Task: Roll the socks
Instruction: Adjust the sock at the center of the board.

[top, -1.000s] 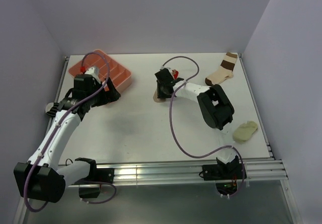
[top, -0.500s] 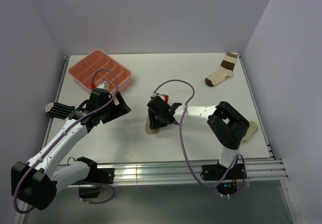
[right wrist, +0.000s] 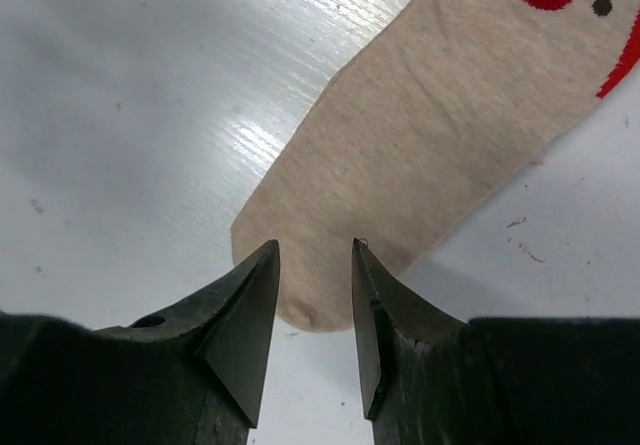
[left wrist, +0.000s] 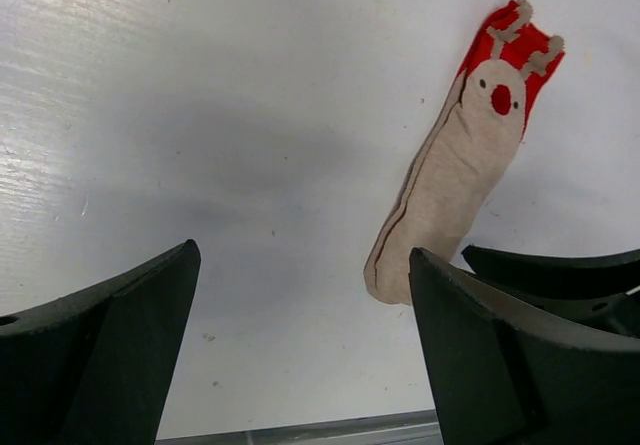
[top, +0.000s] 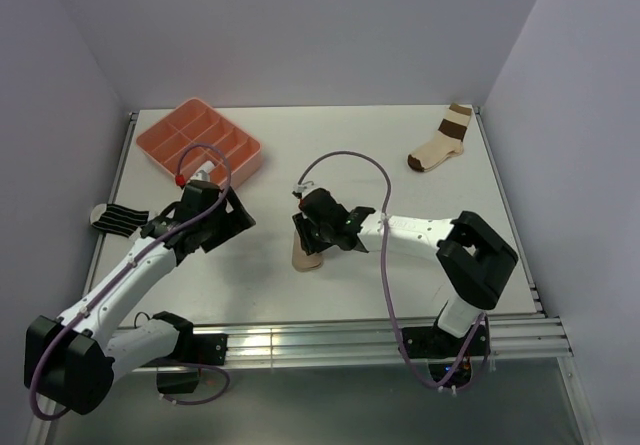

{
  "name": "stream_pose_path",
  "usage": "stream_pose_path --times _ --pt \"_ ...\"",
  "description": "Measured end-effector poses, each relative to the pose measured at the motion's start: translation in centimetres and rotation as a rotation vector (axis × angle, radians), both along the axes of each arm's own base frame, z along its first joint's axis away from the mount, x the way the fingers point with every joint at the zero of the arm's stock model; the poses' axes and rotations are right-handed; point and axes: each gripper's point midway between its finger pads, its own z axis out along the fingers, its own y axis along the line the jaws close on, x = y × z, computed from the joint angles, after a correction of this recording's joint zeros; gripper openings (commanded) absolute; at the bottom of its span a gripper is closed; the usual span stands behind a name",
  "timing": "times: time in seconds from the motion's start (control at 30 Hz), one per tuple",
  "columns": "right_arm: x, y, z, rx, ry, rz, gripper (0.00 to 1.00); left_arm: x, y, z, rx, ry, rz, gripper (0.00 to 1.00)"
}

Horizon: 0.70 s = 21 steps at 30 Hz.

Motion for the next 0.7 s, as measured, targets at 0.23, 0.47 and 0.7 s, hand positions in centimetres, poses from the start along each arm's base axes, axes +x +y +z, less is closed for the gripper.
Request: stream_pose_path --times 0.23,0.47,0.7 --pt "-0.8 0.6 -3.4 -0.080 0.058 0.028 0.40 0.3 0.6 -1.1 0.062 0.019 -0.010 0.90" --pt "0.1 6.4 -3.4 -0.035 0.094 0.035 0.39 1.1 2.0 -1.8 0.139 0.028 -0.023 0.90" --pt "2.1 10.3 -0.8 0.048 0.053 0.055 0.50 2.3 5.7 -1.4 0.142 0.024 0.062 0.91"
